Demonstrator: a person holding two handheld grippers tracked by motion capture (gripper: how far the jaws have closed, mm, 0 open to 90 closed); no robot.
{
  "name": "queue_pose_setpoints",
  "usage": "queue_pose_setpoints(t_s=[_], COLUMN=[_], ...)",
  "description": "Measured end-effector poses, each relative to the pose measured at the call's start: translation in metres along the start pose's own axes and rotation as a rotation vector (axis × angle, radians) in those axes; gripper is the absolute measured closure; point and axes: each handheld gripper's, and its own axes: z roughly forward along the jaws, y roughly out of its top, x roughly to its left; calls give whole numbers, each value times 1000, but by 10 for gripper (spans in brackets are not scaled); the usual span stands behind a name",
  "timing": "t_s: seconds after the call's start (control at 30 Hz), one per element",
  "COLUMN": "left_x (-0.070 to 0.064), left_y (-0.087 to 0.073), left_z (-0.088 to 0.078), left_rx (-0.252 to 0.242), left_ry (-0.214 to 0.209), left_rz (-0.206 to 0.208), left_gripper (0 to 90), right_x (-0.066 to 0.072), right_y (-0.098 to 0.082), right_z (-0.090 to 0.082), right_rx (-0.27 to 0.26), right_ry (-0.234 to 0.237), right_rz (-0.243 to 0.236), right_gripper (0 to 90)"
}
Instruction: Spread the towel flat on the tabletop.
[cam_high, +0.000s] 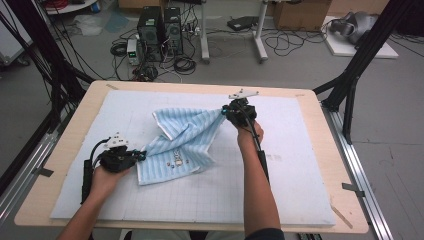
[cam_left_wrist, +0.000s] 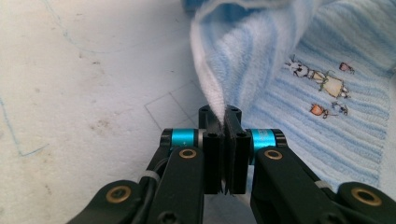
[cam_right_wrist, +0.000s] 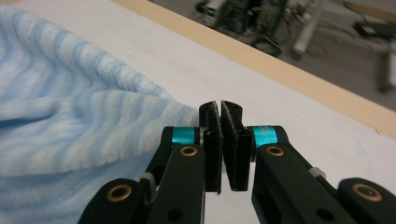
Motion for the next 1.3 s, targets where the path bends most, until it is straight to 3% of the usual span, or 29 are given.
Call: queue_pose_setpoints(t_s=[0.13, 0.17, 0.2, 0.23, 0.27, 0.3, 0.4, 0.43, 0.47, 0.5, 0.57, 0.63, 0.73, 0.77, 0.8, 0.93, 0.97, 1.0, 1.1, 1.13, 1.17, 1.23, 1.3], left_x=[-1, -1, -1, 0, 1, 2, 4, 4, 4, 4, 2, 0, -2, -3, -5, -10, -12, -13, -19, -22, -22, -25, -33], left_y=[0, 0, 0, 0, 0, 0, 0, -1, -1, -2, -3, -4, -8, -9, -11, -13, -13, -14, -17, -17, -17, -19, -20], left_z=[2, 3, 3, 3, 2, 0, -7, -9, -10, -11, -12, -14, -17, -17, -17, -15, -14, -12, -5, -5, -6, -8, -10], left_rx=[-10, -8, -14, -17, -25, -40, -86, -94, -94, -88, -90, -97, -97, -95, -91, -48, -37, -23, 37, 35, 33, 34, 31], left_ry=[-13, -9, -1, 6, 11, 16, 15, 9, 8, 0, -9, -12, -26, -34, -41, -58, -59, -62, -54, -28, -33, -71, -95], left_rz=[-4, -1, -4, -9, -11, -17, -34, -35, -32, -26, -20, -10, -3, -3, -4, 1, 4, 9, 28, 39, 31, 37, 69], left_gripper=[871, 819, 819, 594, 594, 476, 429, 415, 415, 408, 405, 405, 404, 412, 412, 447, 477, 477, 567, 567, 629, 813, 830], right_x=[-10, -11, -11, -9, -9, -5, 2, 13, 13, 24, 28, 38, 53, 62, 62, 78, 83, 83, 86, 86, 86, 84, 85], right_y=[-6, -9, -9, -12, -12, -16, -23, -32, -32, -44, -48, -62, -79, -88, -88, -99, -105, -105, -118, -118, -122, -126, -130], right_z=[4, 6, 6, 4, 4, -2, -10, -24, -24, -37, -42, -55, -70, -75, -75, -69, -64, -64, -55, -55, -57, -63, -70], right_rx=[22, 23, 23, 14, 14, -9, -25, -31, -31, -40, -41, -67, -99, -105, -105, -16, 19, 19, 110, 110, 88, 79, 73], right_ry=[-56, -60, -60, -56, -56, -40, -6, 12, 12, 56, 64, 102, 146, 181, 181, 235, 241, 241, 221, 221, 225, 230, 220], right_rz=[75, 110, 110, 127, 127, 116, 96, 39, 39, 9, -6, -41, -49, -52, -52, -81, -85, -85, -81, -81, -58, -39, -44], right_gripper=[857, 724, 724, 581, 581, 485, 457, 438, 438, 416, 405, 394, 376, 380, 380, 466, 563, 563, 830, 830, 845, 851, 851])
